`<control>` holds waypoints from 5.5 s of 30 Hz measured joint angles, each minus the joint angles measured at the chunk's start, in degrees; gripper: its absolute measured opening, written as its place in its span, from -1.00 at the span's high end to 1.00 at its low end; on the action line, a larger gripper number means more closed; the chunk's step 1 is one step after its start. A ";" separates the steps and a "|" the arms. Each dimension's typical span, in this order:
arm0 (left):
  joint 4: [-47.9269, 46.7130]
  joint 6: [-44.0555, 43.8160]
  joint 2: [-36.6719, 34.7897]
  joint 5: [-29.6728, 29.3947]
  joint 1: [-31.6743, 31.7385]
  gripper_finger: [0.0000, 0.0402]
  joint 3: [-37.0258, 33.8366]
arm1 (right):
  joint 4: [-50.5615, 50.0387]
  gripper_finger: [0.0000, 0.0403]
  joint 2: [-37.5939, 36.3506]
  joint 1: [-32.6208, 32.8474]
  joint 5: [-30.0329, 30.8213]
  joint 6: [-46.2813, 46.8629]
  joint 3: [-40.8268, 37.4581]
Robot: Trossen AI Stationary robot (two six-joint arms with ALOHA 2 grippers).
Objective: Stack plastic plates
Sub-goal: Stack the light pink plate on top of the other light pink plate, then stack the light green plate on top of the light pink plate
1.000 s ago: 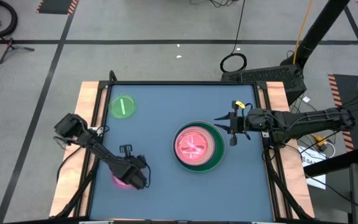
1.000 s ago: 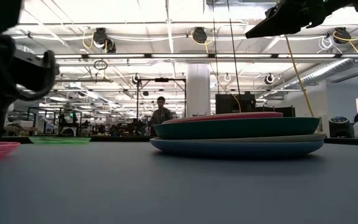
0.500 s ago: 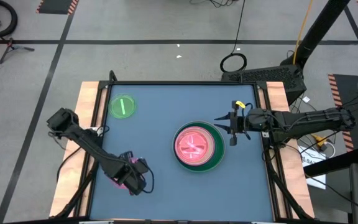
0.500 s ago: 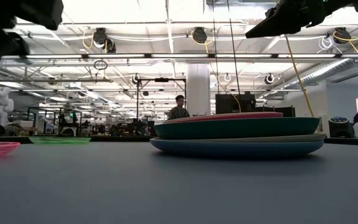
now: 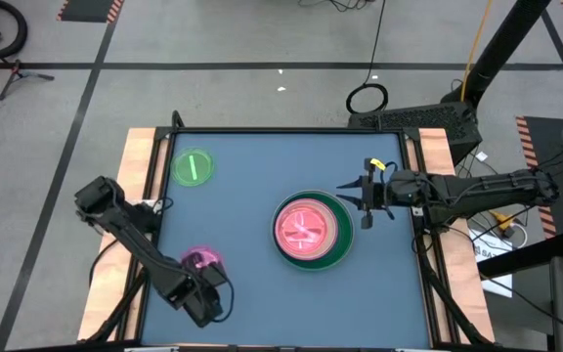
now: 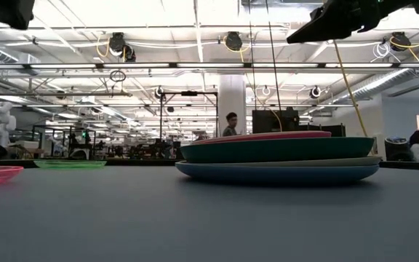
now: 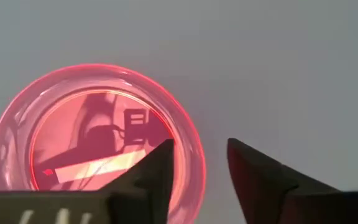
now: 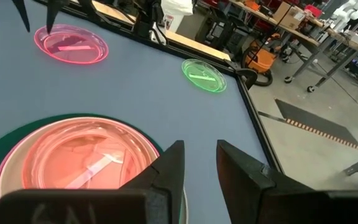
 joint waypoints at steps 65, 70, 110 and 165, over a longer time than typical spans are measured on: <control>-16.04 57.42 9.98 -32.68 11.86 0.97 17.14 | -1.86 0.56 0.00 -0.01 0.01 2.89 0.00; -13.35 64.07 9.98 -33.05 14.64 0.97 17.14 | -2.67 0.56 0.00 -0.01 0.00 5.66 0.00; 13.50 110.00 12.14 -8.33 28.69 0.58 17.00 | -4.39 0.56 0.00 0.01 -0.19 7.43 0.00; -8.33 79.81 -12.32 3.21 60.30 0.53 3.27 | -5.81 0.56 0.02 0.01 -0.15 9.25 0.00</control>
